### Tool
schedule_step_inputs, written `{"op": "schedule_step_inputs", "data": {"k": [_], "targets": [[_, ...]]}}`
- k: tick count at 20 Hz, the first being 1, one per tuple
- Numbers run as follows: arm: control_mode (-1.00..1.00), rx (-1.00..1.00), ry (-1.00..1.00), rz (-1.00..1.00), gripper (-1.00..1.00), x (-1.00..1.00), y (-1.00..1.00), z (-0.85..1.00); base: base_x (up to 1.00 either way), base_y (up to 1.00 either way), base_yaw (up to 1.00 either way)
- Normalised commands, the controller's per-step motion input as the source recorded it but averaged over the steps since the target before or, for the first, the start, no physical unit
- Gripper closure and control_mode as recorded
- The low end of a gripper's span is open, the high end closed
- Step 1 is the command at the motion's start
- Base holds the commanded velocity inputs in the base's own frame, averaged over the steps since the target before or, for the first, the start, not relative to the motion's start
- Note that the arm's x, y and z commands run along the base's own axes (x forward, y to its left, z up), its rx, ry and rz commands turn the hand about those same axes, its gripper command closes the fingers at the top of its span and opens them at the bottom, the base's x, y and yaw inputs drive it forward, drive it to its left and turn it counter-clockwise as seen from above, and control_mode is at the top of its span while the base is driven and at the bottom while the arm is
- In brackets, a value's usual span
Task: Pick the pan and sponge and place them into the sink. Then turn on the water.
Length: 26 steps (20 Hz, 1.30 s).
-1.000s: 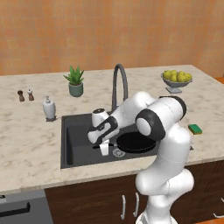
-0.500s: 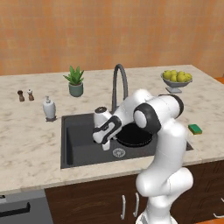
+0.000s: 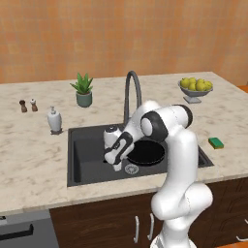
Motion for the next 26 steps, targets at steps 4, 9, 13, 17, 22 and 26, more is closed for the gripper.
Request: {"op": "schedule_step_inputs", "data": {"k": [4,9,13,17,22,26], "targets": [[-1.0,-0.07,-0.08,-0.09,1.0,-0.03,0.4,-0.86,0.0,0.0,0.0],[-1.0,-0.07,-0.05,-0.11,1.0,-0.08,0.41,-0.89,0.0,0.0,0.0],[-1.0,-0.07,-0.01,-0.11,1.0,0.0,0.37,-0.86,0.0,0.0,0.0],[-1.0,-0.06,0.0,-0.11,1.0,0.0,0.34,-0.85,0.0,0.0,0.0],[-1.0,-0.05,-0.12,-0.08,-1.0,-0.22,0.39,-0.39,0.0,0.0,0.0],[-1.0,-0.02,-0.45,-0.02,-1.0,-0.76,0.27,0.2,0.0,0.0,0.0]]}}
